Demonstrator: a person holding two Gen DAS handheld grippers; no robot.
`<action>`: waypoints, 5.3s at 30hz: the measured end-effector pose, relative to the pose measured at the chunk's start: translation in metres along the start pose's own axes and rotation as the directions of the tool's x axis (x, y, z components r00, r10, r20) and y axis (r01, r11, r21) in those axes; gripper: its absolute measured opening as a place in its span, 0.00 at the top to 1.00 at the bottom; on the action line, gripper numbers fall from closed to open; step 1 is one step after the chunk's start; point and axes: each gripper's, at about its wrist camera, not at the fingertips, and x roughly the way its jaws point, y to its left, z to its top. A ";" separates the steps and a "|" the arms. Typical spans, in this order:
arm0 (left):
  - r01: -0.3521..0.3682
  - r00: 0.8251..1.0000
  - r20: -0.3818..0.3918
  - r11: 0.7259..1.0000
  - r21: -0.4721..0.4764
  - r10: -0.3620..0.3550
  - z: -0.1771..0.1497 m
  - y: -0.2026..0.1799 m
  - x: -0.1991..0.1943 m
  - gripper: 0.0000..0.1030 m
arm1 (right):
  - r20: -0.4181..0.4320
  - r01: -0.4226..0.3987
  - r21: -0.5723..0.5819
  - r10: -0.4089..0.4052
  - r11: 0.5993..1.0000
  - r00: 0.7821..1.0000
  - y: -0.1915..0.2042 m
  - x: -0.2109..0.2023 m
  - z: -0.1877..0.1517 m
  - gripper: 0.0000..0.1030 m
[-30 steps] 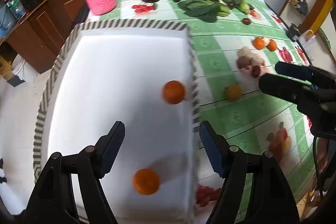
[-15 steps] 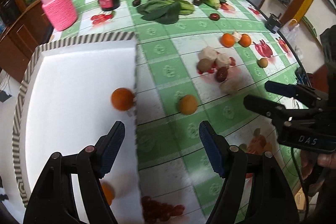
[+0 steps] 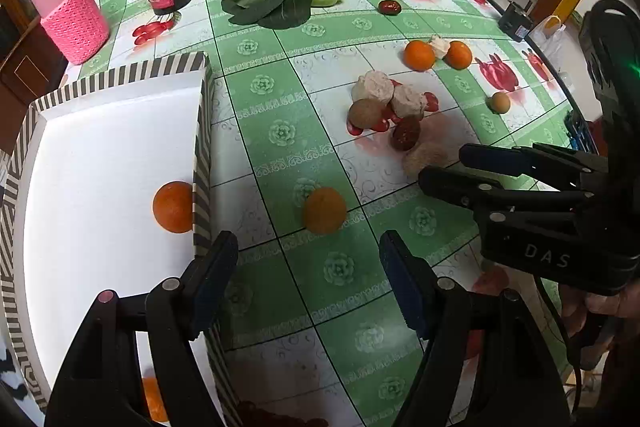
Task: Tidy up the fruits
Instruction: 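Move both grippers back over the table toward the brown round fruits, then grasp a brown round fruit with the right gripper while the left gripper grasps another, then carry both brown fruits over the white tray and open both grippers, then move both grippers back over the table toward the red date and brown fruit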
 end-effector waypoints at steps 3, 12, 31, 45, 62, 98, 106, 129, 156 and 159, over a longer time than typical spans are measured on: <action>-0.006 1.000 -0.005 1.000 0.007 0.006 0.002 -0.002 0.005 0.29 | -0.005 0.013 -0.035 -0.013 0.999 1.000 0.002 0.007 0.003 0.56; -0.014 1.000 -0.018 1.000 0.015 0.014 0.005 -0.004 0.018 0.30 | -0.022 0.003 -0.081 -0.005 0.997 1.000 -0.002 0.006 0.002 0.67; -0.017 1.000 0.010 0.999 0.047 0.017 0.009 -0.008 0.027 0.69 | -0.024 0.039 -0.101 -0.041 0.994 0.999 -0.009 0.001 -0.007 0.71; 0.072 0.997 0.025 0.997 0.001 -0.072 0.008 0.000 -0.009 0.78 | 0.012 -0.067 0.036 0.066 0.997 0.998 -0.009 -0.028 -0.008 0.71; -0.023 0.996 0.087 0.998 -0.061 0.028 -0.006 0.041 -0.045 0.78 | 0.013 -0.095 -0.077 0.097 0.992 0.995 0.058 -0.039 0.003 0.71; -0.155 0.988 -0.013 0.962 -0.226 0.156 -0.035 0.162 -0.015 0.77 | -0.131 -0.202 -0.273 0.172 0.941 0.976 0.188 0.044 0.035 0.72; -0.164 0.986 -0.018 0.960 -0.226 0.164 -0.036 0.165 -0.009 0.77 | -0.169 -0.188 -0.302 0.142 0.935 0.975 0.197 0.065 0.023 0.70; -0.155 0.984 0.053 0.962 -0.223 0.171 -0.021 0.131 -0.040 0.34 | -0.042 -0.147 -0.211 0.141 0.966 0.989 0.141 -0.002 0.029 0.46; -0.093 0.994 0.036 0.987 -0.130 0.099 0.002 0.051 -0.021 0.34 | -0.007 -0.016 0.014 0.016 1.000 1.000 0.015 -0.020 0.009 0.40; -0.087 0.995 0.038 0.989 -0.119 0.092 0.004 0.047 -0.018 0.34 | 0.000 0.000 0.016 0.000 1.000 1.000 0.007 -0.013 0.011 0.40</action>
